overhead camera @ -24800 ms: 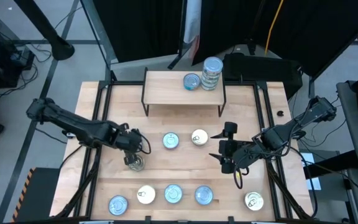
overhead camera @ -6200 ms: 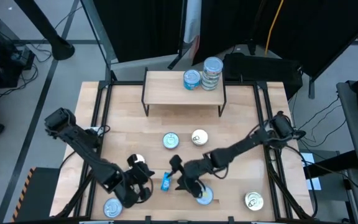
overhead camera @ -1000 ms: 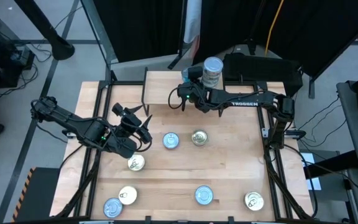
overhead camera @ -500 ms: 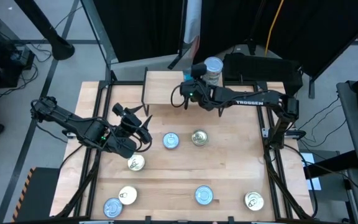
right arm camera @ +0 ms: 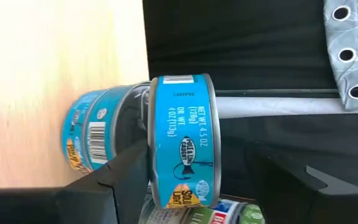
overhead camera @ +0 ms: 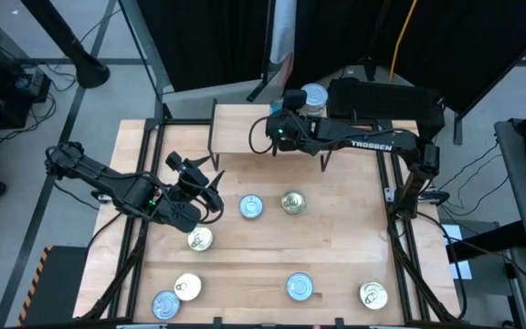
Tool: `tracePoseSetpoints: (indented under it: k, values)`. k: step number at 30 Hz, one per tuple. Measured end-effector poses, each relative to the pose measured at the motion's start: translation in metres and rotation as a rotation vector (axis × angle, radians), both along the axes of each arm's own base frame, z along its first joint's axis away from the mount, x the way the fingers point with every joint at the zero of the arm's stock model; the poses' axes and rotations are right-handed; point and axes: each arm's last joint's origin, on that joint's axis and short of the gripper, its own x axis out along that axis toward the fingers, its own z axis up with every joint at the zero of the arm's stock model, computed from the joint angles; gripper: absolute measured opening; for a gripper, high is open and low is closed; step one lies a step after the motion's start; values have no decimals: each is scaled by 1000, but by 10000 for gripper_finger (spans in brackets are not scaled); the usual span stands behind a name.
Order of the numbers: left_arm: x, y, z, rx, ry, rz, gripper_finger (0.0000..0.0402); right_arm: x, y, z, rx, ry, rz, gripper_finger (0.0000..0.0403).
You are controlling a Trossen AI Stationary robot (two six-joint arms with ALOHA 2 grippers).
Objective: Stack canned seafood by type on shelf
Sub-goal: Stack the blue tuna can on top of the other blue tuna cans on the shelf
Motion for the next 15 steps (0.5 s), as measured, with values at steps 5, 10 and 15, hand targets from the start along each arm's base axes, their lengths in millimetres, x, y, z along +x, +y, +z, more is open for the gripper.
tracePoseSetpoints:
  k: [5,10,15]
  values:
    - [0,0,0,-15,7,-16,245,0,1,-3,47,-7,19,242]
    - [0,-1,-1,-22,9,-22,245,-2,1,-6,100,-6,26,242]
    - [1,-1,-1,-42,16,-42,245,-3,1,-8,138,-15,35,242]
